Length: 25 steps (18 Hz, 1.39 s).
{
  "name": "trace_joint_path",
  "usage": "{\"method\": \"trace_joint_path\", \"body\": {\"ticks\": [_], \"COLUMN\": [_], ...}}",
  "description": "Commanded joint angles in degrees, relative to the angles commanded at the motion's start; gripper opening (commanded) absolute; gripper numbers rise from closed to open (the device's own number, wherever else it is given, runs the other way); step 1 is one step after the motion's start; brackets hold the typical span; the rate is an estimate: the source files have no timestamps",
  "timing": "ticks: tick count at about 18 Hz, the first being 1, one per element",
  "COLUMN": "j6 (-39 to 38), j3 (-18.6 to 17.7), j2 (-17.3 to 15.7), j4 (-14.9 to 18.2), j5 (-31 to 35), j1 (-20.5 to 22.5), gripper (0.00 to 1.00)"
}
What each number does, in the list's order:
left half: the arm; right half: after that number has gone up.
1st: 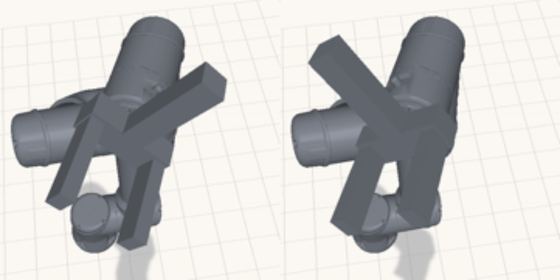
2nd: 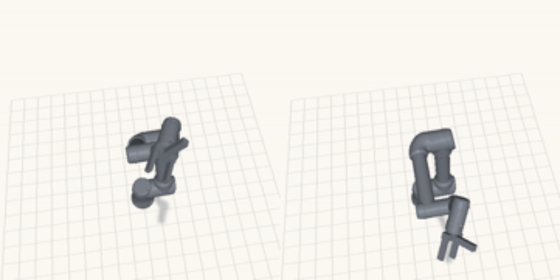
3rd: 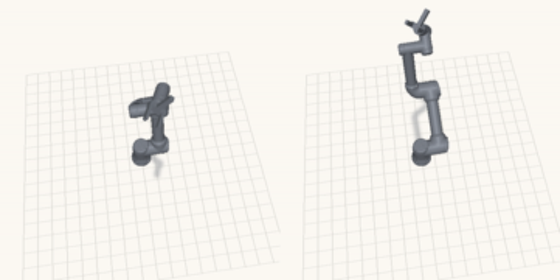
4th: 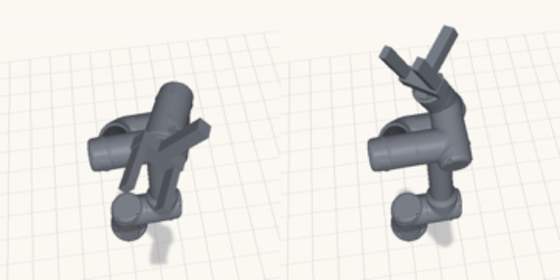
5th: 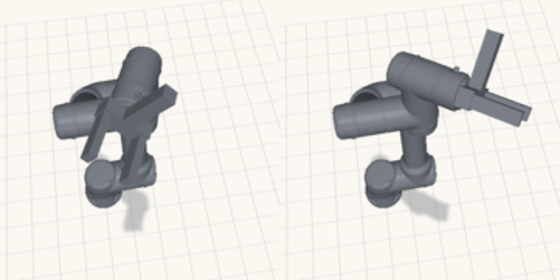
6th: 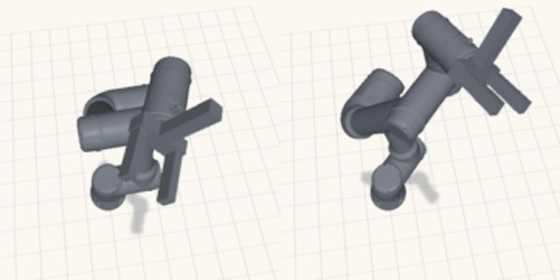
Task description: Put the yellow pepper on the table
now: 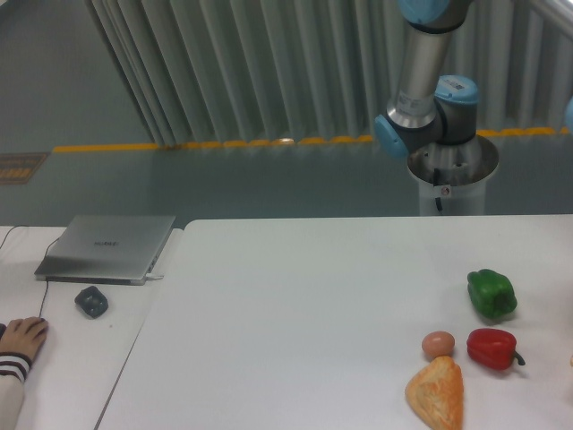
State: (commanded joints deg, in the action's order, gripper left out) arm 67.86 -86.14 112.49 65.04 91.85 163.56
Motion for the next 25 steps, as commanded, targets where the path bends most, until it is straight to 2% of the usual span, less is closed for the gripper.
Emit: {"method": "trace_joint_path", "body": {"ticks": [4,15,25], "j6": [-7.2,-7.9,-7.6], "j3": [1.8,2.6,2.0], "j2": [1.9,4.0,5.3], "j4": [0.1,0.0,-1.2], "j5": [-0.2,-0.3,-0.4], "j1": [0.6,3.6,5.1], "gripper": [1.00,1.00,1.00]}}
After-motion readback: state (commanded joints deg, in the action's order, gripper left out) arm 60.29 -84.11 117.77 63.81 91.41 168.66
